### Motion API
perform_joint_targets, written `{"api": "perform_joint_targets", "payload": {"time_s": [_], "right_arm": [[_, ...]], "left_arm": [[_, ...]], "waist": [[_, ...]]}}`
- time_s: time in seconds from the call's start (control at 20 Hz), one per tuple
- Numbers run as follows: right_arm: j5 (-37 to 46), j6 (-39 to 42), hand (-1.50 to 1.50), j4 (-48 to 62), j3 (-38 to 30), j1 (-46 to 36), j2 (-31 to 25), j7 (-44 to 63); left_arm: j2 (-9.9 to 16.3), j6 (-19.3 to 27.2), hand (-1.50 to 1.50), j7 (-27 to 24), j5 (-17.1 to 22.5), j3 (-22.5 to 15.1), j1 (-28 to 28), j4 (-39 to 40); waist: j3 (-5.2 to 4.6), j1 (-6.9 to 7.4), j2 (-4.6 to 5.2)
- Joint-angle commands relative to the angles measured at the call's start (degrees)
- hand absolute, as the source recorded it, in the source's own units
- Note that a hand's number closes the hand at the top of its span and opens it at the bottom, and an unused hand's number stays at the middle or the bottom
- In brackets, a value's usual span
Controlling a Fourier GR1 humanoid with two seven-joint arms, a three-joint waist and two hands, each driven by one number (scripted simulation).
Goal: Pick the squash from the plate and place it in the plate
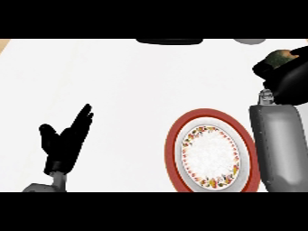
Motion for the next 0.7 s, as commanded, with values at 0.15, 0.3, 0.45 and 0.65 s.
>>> {"api": "perform_joint_targets", "payload": {"time_s": [0.15,0.3,0.45,0.65], "right_arm": [[8.3,-14.8,1.50,1.6,-11.2,2.8,-1.0,11.1],[8.3,-19.1,1.50,1.9,-13.9,5.9,0.9,8.3],[3.2,-23.7,1.50,3.1,-19.2,7.3,-1.3,3.8],[0.2,-27.9,1.50,7.5,-23.8,7.2,-3.3,-0.5]], "left_arm": [[0.5,-0.5,0.00,1.9,0.8,0.3,2.3,-0.2],[-0.7,0.1,0.00,0.5,0.4,0.9,0.8,2.7],[0.3,-0.5,0.00,0.6,0.1,0.6,3.0,1.1],[0.0,-0.5,0.00,0.8,0.9,2.3,0.9,2.7]], "waist": [[-0.22,-1.01,0.03],[-0.29,-1.97,-0.14],[-0.22,-1.87,-0.31],[-0.28,-2.02,-0.36]]}}
